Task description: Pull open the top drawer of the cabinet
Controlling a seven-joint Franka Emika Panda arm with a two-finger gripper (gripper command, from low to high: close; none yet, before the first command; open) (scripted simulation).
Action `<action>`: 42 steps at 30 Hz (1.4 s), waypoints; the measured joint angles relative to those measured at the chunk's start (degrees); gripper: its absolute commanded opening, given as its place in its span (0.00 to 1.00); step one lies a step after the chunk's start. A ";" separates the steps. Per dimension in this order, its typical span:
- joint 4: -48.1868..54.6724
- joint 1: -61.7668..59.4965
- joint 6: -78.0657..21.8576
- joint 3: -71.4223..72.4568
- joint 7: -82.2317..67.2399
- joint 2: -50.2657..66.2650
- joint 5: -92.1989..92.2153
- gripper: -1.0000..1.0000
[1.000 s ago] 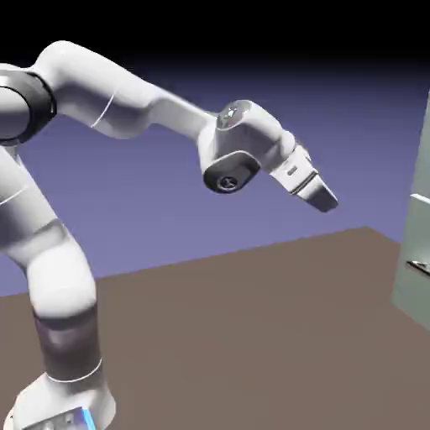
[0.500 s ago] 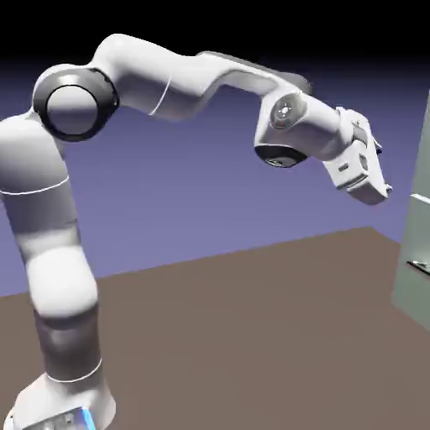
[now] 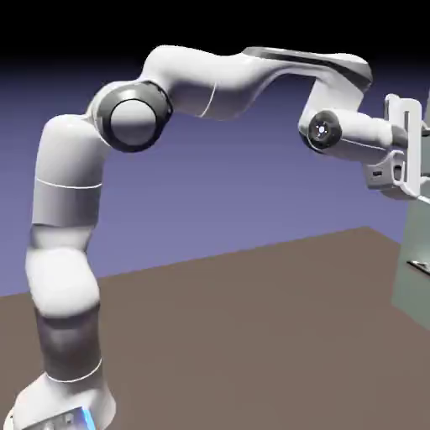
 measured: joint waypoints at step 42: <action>19.36 12.02 -4.38 -17.85 -4.34 15.75 35.86 0.00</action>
